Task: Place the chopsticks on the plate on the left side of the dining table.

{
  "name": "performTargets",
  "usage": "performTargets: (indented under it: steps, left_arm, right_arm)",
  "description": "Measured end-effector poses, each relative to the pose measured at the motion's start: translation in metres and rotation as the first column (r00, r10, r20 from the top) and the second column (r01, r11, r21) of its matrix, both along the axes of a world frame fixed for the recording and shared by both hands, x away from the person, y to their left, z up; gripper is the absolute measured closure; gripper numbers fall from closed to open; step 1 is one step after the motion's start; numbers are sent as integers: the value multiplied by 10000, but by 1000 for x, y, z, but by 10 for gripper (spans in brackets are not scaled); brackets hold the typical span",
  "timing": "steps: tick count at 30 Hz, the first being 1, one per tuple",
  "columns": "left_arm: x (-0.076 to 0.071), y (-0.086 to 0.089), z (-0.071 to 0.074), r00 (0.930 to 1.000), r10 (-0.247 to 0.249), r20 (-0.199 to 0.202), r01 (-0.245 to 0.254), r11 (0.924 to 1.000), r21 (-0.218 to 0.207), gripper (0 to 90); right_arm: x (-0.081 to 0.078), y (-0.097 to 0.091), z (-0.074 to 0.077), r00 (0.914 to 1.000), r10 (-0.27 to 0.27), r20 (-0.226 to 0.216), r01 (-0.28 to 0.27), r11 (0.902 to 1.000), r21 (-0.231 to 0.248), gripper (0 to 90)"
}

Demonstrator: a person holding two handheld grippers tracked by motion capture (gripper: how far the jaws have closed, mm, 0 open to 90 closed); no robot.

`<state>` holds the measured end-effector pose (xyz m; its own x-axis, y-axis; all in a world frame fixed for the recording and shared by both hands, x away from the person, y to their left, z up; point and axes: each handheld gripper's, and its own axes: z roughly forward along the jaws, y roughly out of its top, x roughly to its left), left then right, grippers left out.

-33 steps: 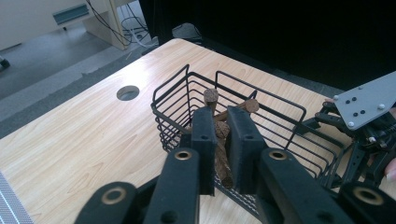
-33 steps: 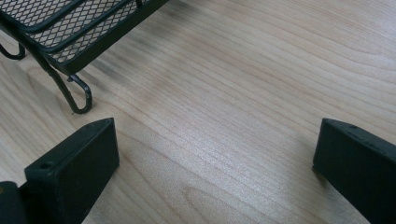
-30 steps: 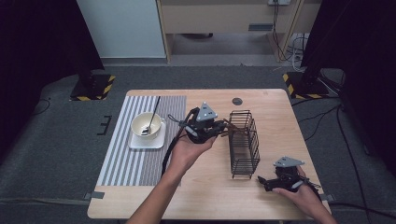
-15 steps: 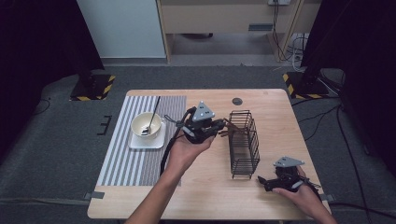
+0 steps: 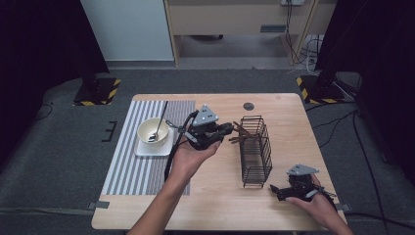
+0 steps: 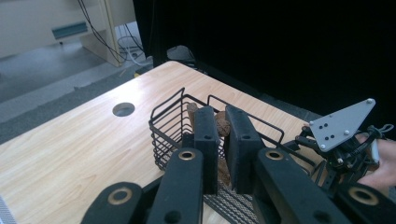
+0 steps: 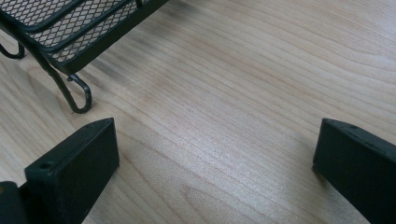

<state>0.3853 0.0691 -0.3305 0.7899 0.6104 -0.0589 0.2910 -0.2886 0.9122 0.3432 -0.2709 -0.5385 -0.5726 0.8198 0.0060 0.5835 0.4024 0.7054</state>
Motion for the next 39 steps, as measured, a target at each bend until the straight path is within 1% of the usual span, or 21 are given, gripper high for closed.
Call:
performTargets:
  steps: [2,3,5,8,10,14,18,19,20,21,22,23,24,25,27,28,29,34,36,38,39]
  left_arm:
    - [-2,3,2,9998,21,187,-19,10000,-92,837]
    - [-2,3,2,9998,21,187,-19,10000,-92,837]
    - [-4,6,3,9997,60,220,-53,9995,-307,837]
    - [-6,7,5,9997,40,249,-31,9992,-387,837]
    - [-9,7,9,9995,-12,306,29,9986,-531,837]
    - [-12,8,12,9993,-80,370,102,9980,-616,837]
    - [-12,11,14,9987,60,508,-28,9980,-630,837]
    - [-12,12,14,9986,127,522,-92,9977,-664,837]
    - [-10,15,13,9984,205,532,-162,9967,-796,837]
    - [-10,15,13,9984,205,532,-162,9967,-796,837]
    - [-8,18,12,9981,302,534,-246,9944,-1028,837]
    - [-8,18,12,9981,302,534,-246,9944,-1028,837]
    - [-6,21,12,9977,376,560,-307,9924,-1188,837]
    - [-6,21,12,9977,376,560,-307,9924,-1188,837]
    - [-3,25,12,9965,547,631,-458,9898,-1346,837]
    - [-3,25,12,9965,547,631,-458,9898,-1346,837]
    - [0,28,11,9954,657,691,-556,9888,-1386,837]
    - [6,33,8,9956,729,592,-627,9854,-1580,837]
    - [8,34,6,9960,711,543,-604,9823,-1774,837]
    - [11,36,5,9968,656,453,-544,9751,-2150,837]
    - [11,36,5,9968,656,453,-544,9751,-2150,837]
  right_arm:
    - [0,0,0,10000,0,0,0,10000,-2,2]
    - [0,0,0,10000,0,0,0,10000,-2,2]
    - [0,0,0,10000,-6,-7,6,10000,3,1]
    - [0,0,0,10000,-4,-8,4,10000,7,2]
    - [0,0,0,10000,-4,-7,4,10000,7,2]
    - [0,0,0,10000,-8,-7,8,10000,5,2]
    - [0,0,0,10000,-7,-6,7,10000,3,2]
    - [0,0,0,10000,-7,-9,7,10000,4,1]
    - [0,0,0,10000,-4,-11,4,10000,10,2]
    - [0,0,0,10000,3,-5,-3,10000,5,1]
    - [0,0,0,10000,-8,-7,8,10000,3,2]
    - [0,0,0,10000,-4,-9,4,10000,10,2]
    - [0,0,0,10000,-5,-4,5,10000,0,1]
    - [0,0,0,10000,-3,-4,3,10000,2,2]
    - [0,0,0,10000,-2,-2,2,10000,1,1]
    - [0,0,0,10000,-2,-2,2,10000,1,1]
    - [0,0,0,10000,-3,-3,3,10000,2,2]
    - [0,0,0,10000,-3,-1,3,10000,0,1]
    - [0,0,0,10000,-3,-1,3,10000,0,2]
    - [0,0,0,10000,-1,-1,1,10000,1,2]
    - [0,0,0,10000,-1,-1,1,10000,1,2]
